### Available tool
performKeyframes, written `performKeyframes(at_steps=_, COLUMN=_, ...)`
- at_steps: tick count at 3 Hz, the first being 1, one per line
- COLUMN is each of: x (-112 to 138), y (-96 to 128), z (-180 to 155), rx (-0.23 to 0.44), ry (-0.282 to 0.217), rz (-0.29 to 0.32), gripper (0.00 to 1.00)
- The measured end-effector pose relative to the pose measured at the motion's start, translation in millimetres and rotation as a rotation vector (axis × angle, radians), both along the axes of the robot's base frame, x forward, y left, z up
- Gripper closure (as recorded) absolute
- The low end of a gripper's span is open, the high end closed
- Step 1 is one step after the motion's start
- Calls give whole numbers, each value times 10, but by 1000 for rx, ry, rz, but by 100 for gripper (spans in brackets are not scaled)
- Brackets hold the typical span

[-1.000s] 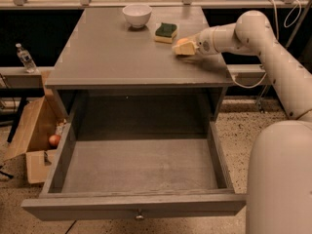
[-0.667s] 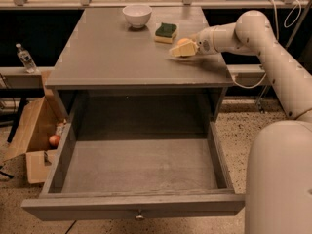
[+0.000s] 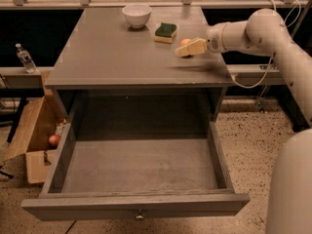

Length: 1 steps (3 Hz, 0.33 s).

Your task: Pick orange from top drawer and place on counter

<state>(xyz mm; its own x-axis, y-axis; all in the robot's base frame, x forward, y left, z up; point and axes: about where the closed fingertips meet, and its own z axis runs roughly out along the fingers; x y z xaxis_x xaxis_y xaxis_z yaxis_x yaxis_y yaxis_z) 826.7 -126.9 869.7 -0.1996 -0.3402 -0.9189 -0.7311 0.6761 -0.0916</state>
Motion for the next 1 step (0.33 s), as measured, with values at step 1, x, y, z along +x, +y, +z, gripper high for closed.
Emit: performKeyframes(at_steps=1, x=-333, y=-326, z=463, rx=-25, ry=-108, rz=-89, gripper=0)
